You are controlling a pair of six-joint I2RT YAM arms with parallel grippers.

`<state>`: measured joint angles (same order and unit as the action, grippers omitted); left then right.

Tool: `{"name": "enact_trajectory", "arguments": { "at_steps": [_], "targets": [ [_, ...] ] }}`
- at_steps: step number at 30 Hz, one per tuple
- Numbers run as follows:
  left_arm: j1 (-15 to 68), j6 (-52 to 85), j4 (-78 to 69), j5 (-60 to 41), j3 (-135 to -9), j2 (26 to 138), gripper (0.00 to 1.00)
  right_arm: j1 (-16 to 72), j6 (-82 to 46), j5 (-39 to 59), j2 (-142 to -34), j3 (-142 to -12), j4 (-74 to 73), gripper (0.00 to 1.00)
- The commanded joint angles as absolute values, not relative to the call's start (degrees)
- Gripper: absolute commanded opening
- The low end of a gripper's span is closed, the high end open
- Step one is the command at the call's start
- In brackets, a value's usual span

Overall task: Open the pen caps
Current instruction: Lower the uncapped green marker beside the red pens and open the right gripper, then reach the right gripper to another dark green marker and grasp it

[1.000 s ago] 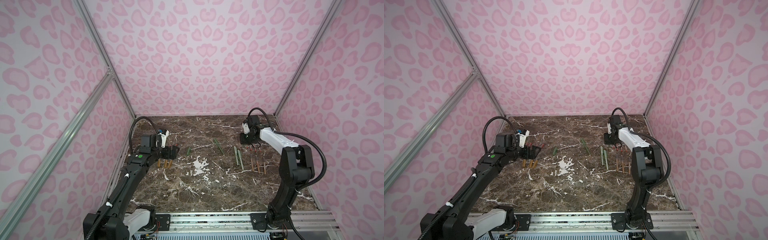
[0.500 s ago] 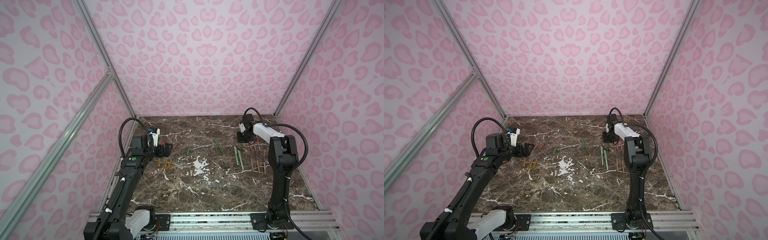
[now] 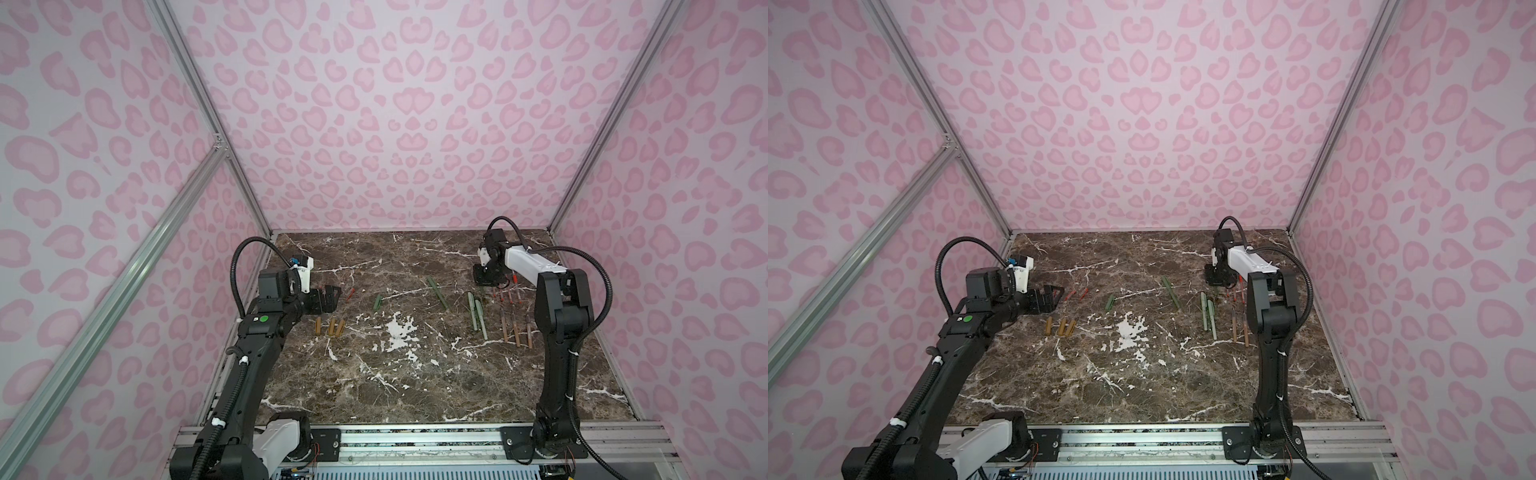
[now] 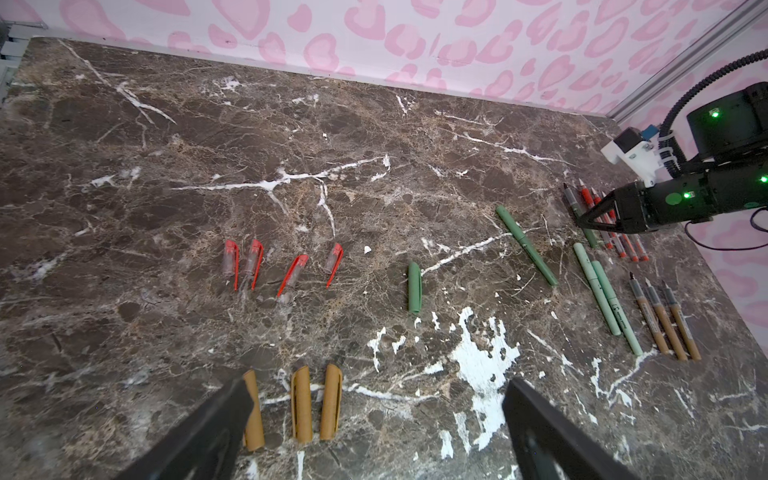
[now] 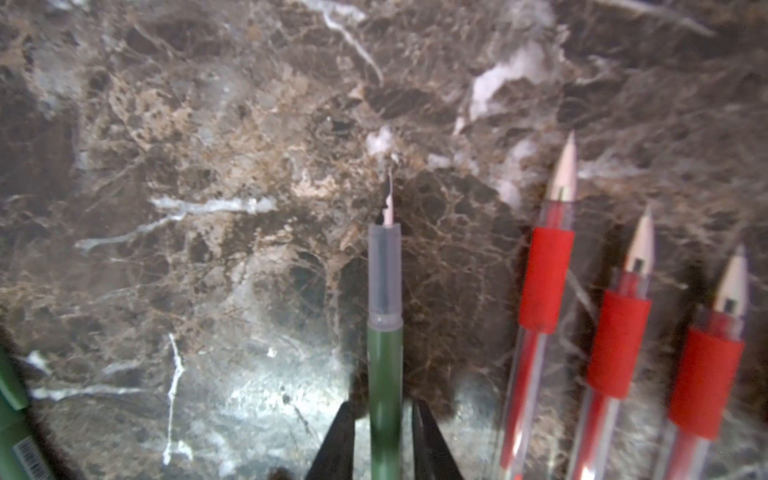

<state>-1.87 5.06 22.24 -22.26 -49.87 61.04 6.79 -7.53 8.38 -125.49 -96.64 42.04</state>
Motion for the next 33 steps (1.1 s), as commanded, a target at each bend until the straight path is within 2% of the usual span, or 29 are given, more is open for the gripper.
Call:
{"name": "enact_trajectory", "arguments": {
  "at_steps": [1, 8, 14, 22, 33],
  "targets": [
    [-2.04, 5.61, 20.35, -23.38, -50.47, 60.91, 0.98, 6.75, -7.52, 7.95, -123.67, -96.41, 43.14, 0.30],
    [-2.49, 5.87, 20.33, -23.68, -50.51, 61.09, 0.98, 8.19, -8.32, 8.91, -117.67, -94.81, 43.18, 0.34],
    [-2.64, 6.02, 19.88, -23.71, -50.37, 61.50, 0.98, 13.41, -8.17, 8.70, -116.47, -94.93, 43.77, 0.35],
    [-2.83, 6.81, 20.02, -24.29, -50.63, 61.61, 0.97, 20.41, -6.38, 10.04, -120.19, -94.59, 43.18, 0.36],
    [-3.43, 7.02, 19.27, -24.44, -50.15, 61.52, 0.98, 24.13, -5.90, 11.30, -125.76, -97.53, 43.06, 0.35]
  ]
}}
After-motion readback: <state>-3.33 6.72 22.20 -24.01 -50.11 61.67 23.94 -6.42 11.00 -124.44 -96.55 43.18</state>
